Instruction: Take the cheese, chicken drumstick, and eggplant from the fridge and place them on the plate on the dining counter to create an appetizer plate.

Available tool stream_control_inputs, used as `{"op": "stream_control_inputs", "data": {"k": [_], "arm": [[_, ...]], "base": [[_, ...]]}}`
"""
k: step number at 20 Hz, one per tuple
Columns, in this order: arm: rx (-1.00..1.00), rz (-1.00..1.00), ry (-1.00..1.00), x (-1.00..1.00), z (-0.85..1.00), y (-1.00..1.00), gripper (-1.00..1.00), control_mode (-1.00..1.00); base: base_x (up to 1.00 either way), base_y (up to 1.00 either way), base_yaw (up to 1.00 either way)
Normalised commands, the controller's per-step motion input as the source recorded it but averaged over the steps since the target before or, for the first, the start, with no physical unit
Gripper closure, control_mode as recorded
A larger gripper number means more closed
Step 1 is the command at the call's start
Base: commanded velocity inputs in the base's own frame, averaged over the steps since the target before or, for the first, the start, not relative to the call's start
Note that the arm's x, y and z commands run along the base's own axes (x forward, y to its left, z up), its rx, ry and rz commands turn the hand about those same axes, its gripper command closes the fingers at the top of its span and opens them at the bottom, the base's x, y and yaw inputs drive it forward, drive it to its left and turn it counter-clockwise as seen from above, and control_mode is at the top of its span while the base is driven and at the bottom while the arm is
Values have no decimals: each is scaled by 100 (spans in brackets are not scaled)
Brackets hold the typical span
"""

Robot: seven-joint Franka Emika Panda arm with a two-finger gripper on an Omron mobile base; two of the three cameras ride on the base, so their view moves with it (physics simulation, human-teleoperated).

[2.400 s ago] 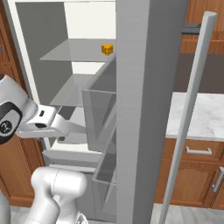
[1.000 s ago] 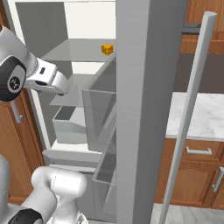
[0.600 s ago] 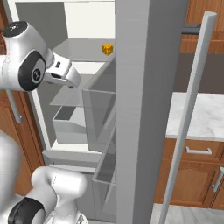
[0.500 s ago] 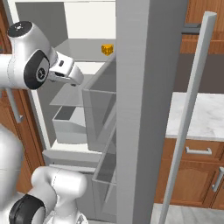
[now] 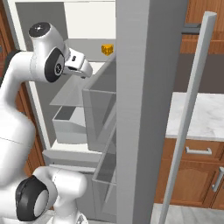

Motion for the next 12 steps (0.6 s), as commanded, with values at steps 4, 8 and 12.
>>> {"op": "stream_control_inputs", "data": {"k": [4,8,12], "arm": [[1,0,0,67,0,-6,-100,-100],[2,0,0,63,0,-10,-100,-100],[1,0,-1,60,0,-8,-100,-100]], "base": [[0,0,0],[0,0,0],[0,0,0]]}}
